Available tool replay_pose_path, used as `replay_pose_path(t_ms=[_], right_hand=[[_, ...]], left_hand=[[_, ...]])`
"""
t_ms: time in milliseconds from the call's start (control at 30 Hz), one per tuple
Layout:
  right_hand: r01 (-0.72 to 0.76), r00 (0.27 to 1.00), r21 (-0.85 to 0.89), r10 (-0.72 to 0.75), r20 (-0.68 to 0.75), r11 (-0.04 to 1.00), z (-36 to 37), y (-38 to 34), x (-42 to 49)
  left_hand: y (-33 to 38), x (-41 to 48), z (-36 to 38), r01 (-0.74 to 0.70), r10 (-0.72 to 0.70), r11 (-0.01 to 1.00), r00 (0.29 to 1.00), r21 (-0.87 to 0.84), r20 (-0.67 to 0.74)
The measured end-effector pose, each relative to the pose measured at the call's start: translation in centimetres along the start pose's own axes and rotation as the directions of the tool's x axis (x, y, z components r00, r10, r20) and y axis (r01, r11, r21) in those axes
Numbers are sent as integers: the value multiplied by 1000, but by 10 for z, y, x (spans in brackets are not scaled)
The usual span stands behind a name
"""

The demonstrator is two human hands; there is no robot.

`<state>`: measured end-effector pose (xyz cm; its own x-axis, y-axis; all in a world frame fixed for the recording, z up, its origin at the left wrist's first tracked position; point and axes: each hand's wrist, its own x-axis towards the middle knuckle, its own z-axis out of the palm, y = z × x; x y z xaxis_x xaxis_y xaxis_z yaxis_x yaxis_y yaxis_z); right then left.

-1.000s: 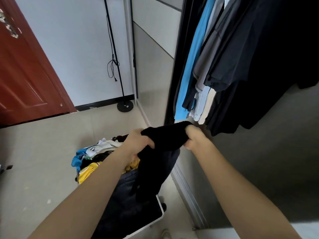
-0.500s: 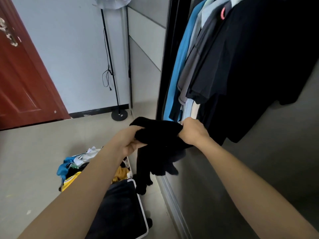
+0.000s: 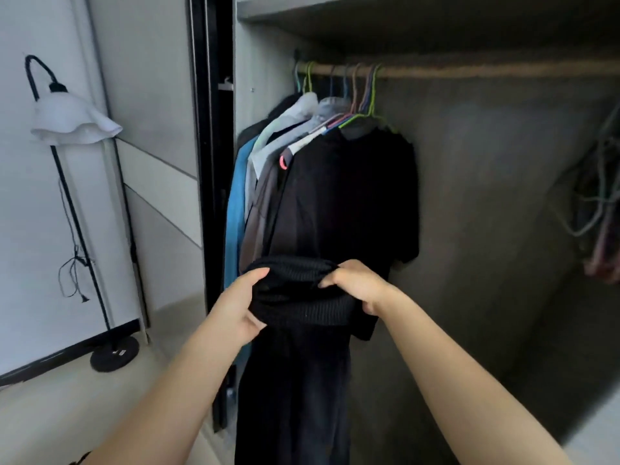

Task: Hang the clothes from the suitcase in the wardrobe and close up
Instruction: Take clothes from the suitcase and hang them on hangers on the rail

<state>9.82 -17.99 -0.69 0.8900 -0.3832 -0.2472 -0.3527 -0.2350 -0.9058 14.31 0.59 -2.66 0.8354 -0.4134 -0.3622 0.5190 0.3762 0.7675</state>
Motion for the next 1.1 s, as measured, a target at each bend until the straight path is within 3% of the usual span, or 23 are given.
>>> replay_pose_path(t_ms=[100,267,367,433,533,600,700,867,1000,1100], right_hand=[[-22,998,-271,7,-59,962,-34,-15,5],[-106,955,-323,5,-297,941,-90,-44,-7],[-165,885,-340,-13,-466,926,-124,-71,-14],[-188,793,-429,-122,-597,884,-147,-91,-24],[-405,558,-638,-376,-740,654,-180,-120,-49],[-588,479,-684,-496,-724,432,-198,-139,-63],[-782,465,-607,-518,-718,139,-220,-152,-71],[-845,511,-521,-470,-719,-122,-236,-142,-74],[-843,530,-501,-462,-711,-197,-232,-139,-72],[-850,504,-515,-461,-730,-113,-236,-143,-74]], left_hand=[[10,3,38,23,-28,998,996,58,89],[22,13,99,-6,-40,986,962,167,271],[24,23,126,-9,-39,987,956,162,291],[23,27,138,11,-59,987,952,158,300],[23,31,151,60,-110,985,939,161,325],[25,34,156,88,-139,983,929,159,343],[30,36,159,91,-141,984,924,154,356],[37,37,159,82,-137,984,916,159,376],[39,34,159,80,-144,980,914,181,379],[40,34,155,85,-154,978,911,192,383]])
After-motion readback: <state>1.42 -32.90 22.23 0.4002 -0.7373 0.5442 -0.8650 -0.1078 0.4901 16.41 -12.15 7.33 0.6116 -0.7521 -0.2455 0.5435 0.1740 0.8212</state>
